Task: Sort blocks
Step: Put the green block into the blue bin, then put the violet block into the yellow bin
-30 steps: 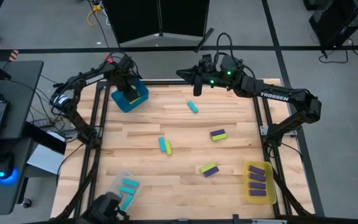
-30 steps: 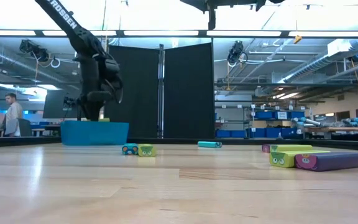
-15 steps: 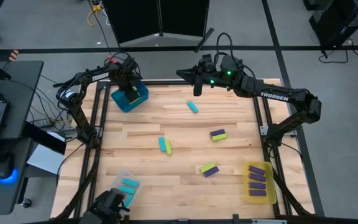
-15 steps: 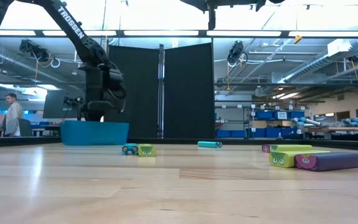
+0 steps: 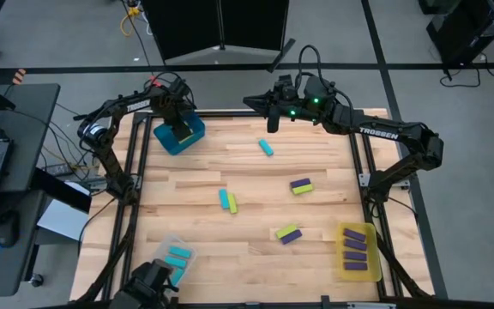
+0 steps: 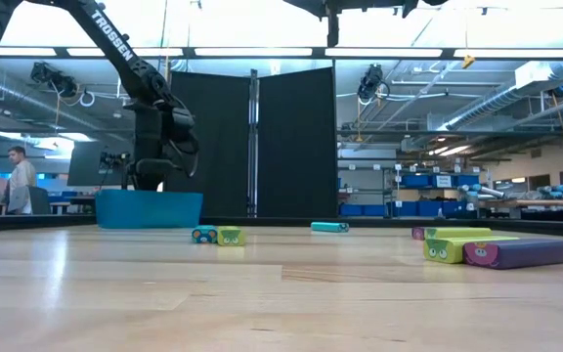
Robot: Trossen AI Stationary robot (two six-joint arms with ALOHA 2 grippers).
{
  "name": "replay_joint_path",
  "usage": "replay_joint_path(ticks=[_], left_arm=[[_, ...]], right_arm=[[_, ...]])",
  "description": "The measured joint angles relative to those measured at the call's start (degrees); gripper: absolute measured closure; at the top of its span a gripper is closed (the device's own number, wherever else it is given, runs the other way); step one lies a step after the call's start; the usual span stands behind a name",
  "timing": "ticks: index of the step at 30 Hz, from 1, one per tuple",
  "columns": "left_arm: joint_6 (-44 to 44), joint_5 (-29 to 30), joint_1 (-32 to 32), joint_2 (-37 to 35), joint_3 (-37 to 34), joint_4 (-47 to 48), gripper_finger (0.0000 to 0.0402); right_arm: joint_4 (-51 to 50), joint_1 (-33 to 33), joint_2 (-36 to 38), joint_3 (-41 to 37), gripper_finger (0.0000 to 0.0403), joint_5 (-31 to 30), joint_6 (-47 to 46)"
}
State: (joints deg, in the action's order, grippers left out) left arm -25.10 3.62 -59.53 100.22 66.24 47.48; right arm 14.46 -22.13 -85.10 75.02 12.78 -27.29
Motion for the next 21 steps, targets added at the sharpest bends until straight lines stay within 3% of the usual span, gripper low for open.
replay_joint_path(ticks=[7, 10, 16, 21], left_arm=[[0.1, 3.2, 0.0, -0.8, 0.0, 0.3, 0.0245], [0.8, 3.3, 0.0, -4.6, 0.0, -0.2, 0.0267], [6.2, -6.5, 0.3, -16.9, 0.1, -2.8, 0.0346], [9.0, -9.6, 2.0, -26.9, 0.1, -4.8, 0.0393]], right_arm=[[0.0, 0.0, 0.0, 0.0, 0.0366, 0.2, 0.0], [-0.6, -0.3, 0.0, 0.0, 0.0365, 0.9, -0.7], [-7.5, -0.4, 0.0, 0.0, 0.0365, 0.4, -0.5], [-18.8, -0.1, 0.0, 0.0, 0.0365, -3.3, 0.8]])
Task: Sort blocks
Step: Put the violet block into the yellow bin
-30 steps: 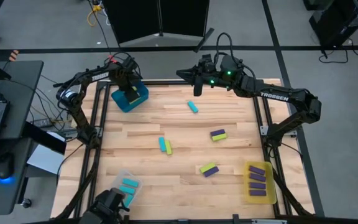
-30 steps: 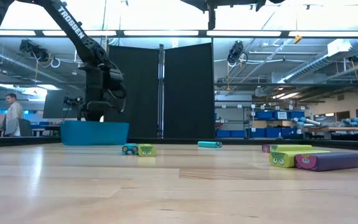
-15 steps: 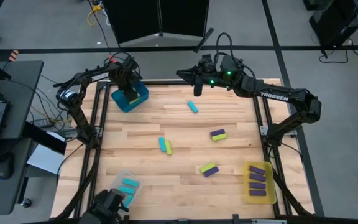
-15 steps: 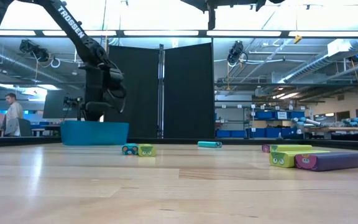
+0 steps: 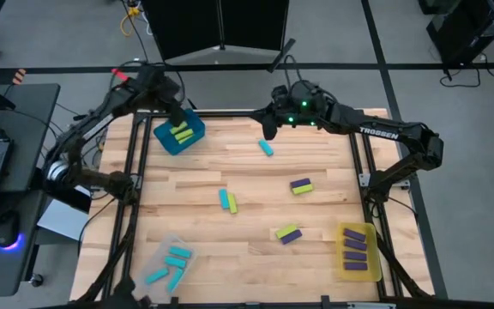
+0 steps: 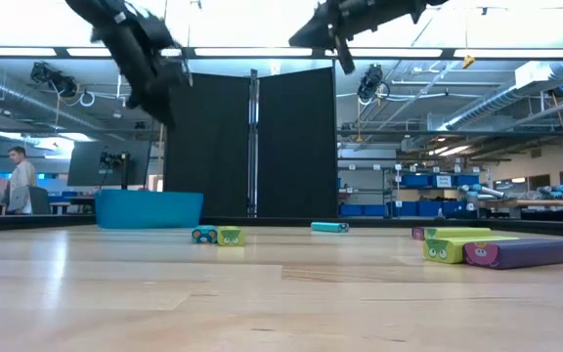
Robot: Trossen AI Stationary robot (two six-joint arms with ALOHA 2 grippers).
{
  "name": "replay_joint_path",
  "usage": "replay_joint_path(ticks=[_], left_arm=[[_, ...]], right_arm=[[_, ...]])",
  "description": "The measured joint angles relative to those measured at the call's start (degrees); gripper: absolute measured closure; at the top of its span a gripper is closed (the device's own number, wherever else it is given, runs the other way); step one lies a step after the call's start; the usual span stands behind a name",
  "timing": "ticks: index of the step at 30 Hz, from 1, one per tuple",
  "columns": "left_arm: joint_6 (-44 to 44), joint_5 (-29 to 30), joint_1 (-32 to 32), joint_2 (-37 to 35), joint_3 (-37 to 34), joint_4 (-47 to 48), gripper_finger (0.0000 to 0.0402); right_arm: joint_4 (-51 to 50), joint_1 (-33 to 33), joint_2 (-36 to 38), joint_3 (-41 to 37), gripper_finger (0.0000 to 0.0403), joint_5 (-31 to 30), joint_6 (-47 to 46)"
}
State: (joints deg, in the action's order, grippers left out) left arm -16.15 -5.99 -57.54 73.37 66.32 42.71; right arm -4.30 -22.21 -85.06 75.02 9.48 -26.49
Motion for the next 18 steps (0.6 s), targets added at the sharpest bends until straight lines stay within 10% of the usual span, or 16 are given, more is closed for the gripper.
replay_joint_path(ticks=[18], left_arm=[[10.8, -9.0, 10.7, -17.4, 0.0, -3.3, 0.0390]], right_arm=[[-33.4, 6.8, -0.1, 0.0, 0.0333, -11.5, -4.8]])
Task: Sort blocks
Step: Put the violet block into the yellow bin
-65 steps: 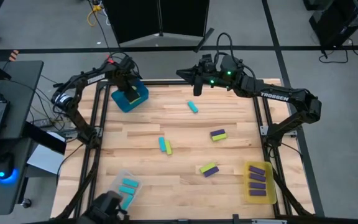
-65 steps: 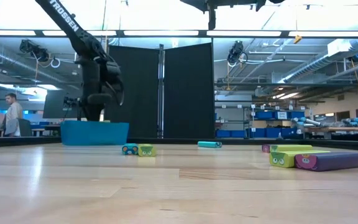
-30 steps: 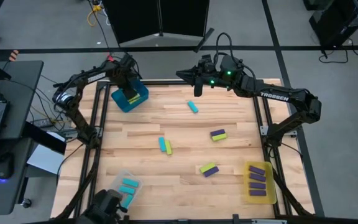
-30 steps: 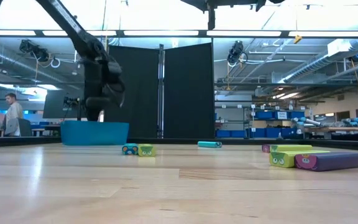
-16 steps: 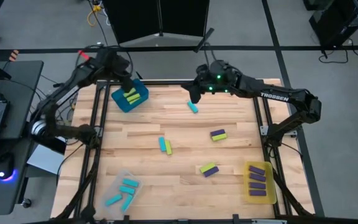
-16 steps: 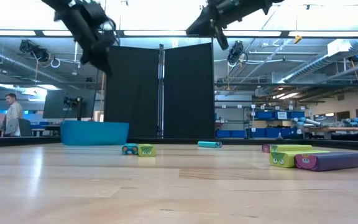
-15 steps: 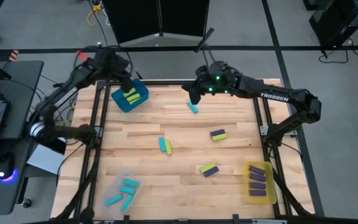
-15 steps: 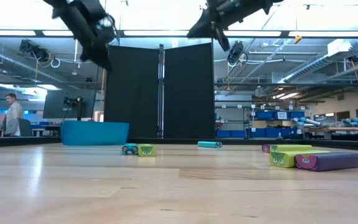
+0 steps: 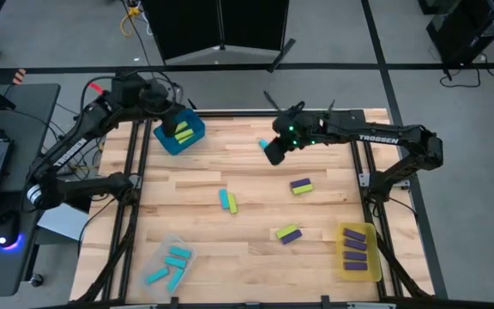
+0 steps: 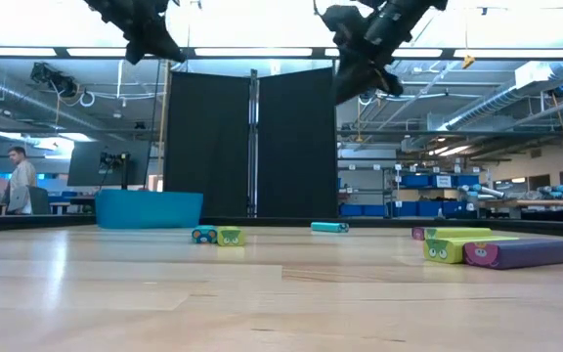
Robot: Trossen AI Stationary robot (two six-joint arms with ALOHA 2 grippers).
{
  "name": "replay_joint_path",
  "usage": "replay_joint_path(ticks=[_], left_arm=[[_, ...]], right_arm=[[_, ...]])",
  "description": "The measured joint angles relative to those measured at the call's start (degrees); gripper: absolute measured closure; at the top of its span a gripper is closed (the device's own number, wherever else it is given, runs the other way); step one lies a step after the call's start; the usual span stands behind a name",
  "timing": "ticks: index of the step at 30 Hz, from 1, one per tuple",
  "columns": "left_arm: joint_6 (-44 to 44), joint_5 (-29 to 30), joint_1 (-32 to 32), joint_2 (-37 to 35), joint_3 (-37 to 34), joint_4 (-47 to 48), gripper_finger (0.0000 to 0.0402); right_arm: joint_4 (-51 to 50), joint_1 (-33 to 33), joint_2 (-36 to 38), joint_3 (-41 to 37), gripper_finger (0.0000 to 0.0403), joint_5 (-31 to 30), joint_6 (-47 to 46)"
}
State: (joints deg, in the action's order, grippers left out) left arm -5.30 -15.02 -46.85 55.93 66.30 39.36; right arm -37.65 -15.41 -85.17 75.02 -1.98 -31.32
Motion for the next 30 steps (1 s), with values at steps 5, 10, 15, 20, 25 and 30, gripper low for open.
replay_joint_path(ticks=[5, 10, 15, 20, 25, 30], left_arm=[[-0.1, -2.5, 3.0, -0.2, -0.6, -0.9, 0.0390], [1.9, -5.5, 5.4, -0.5, -5.9, -6.1, 0.0390], [6.3, -9.6, 8.9, -0.6, -12.2, -14.0, 0.0390], [7.8, -10.0, 13.2, -1.2, -15.7, -19.8, 0.0390], [7.7, -10.0, 16.8, -1.3, -16.1, -20.6, 0.0390], [7.4, -10.0, 19.8, -1.3, -16.1, -21.7, 0.0390]], right_arm=[[-9.7, 3.4, 0.0, 0.0, 0.0287, 0.3, 1.4], [-16.0, 7.2, 0.0, 0.0, 0.0240, 1.6, 2.8], [-21.1, 10.6, -0.1, 0.0, 0.0209, 1.8, -1.4], [-23.9, 12.8, -0.1, 0.0, 0.0200, 1.4, -2.5], [-24.0, 14.7, -0.1, 0.0, 0.0203, 1.9, -6.7], [-24.4, 16.6, -0.1, 0.0, 0.0202, 3.6, -5.6]])
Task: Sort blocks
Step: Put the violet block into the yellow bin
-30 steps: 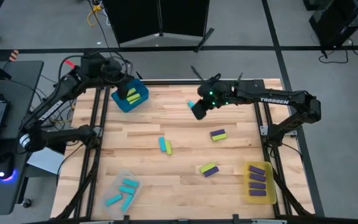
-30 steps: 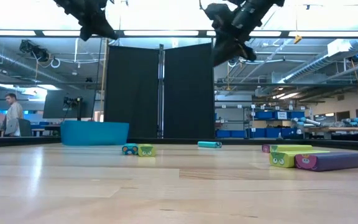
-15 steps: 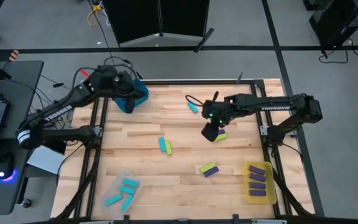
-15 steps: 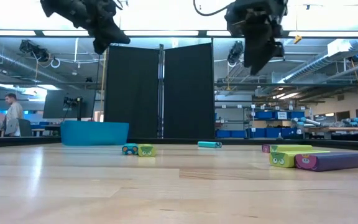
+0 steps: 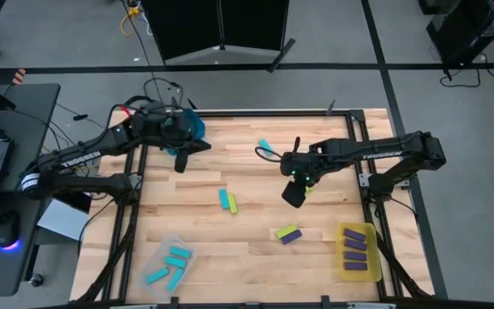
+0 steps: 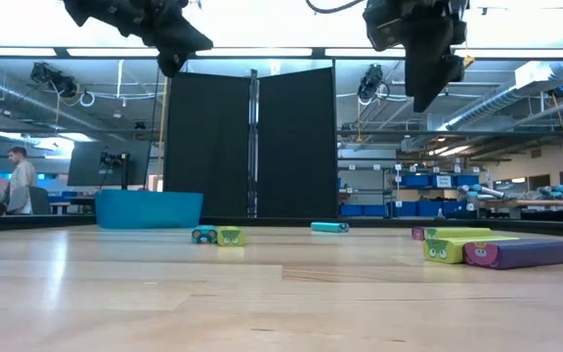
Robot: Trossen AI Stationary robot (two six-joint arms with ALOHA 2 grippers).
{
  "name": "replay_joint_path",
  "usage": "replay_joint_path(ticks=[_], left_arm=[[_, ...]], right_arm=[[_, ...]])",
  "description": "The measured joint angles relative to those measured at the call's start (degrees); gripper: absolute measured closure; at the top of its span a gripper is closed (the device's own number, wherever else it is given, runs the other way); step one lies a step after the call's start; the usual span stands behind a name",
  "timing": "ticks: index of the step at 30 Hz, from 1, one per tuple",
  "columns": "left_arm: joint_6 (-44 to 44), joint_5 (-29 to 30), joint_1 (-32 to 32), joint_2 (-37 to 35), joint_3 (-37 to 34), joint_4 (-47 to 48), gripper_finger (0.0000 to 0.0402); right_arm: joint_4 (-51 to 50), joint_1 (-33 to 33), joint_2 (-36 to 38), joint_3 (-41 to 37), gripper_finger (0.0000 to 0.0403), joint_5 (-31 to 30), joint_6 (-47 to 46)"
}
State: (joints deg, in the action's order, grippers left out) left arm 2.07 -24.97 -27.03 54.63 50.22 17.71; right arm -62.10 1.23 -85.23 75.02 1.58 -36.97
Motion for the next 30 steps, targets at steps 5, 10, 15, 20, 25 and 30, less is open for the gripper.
replay_joint_path(ticks=[5, 10, 15, 20, 25, 30], left_arm=[[0.1, 2.2, 1.4, 0.0, 0.0, -2.6, 0.0390], [1.5, 7.6, 1.7, 0.0, 0.0, -6.3, 0.0390], [4.2, 11.6, 1.6, 0.0, 0.0, -10.3, 0.0390], [8.5, 15.8, 1.6, 0.0, 0.0, -11.3, 0.0390], [12.2, 16.3, 1.7, 0.1, 0.0, -10.9, 0.0390], [12.5, 16.3, 1.6, 0.1, 0.0, -11.0, 0.0390]], right_arm=[[3.3, 0.0, 0.0, -1.8, 0.0203, 4.4, 4.2], [12.8, -3.5, 0.0, -8.3, 0.0201, 7.5, 8.9], [28.0, -10.9, 0.0, -16.0, 0.0202, 5.7, 7.8], [46.3, -18.4, -0.8, -23.0, 0.0201, -3.2, 4.3], [50.3, -23.2, -7.7, -24.0, 0.0197, -4.2, 5.8], [50.3, -23.9, -13.4, -21.0, 0.0187, -2.6, 6.8]])
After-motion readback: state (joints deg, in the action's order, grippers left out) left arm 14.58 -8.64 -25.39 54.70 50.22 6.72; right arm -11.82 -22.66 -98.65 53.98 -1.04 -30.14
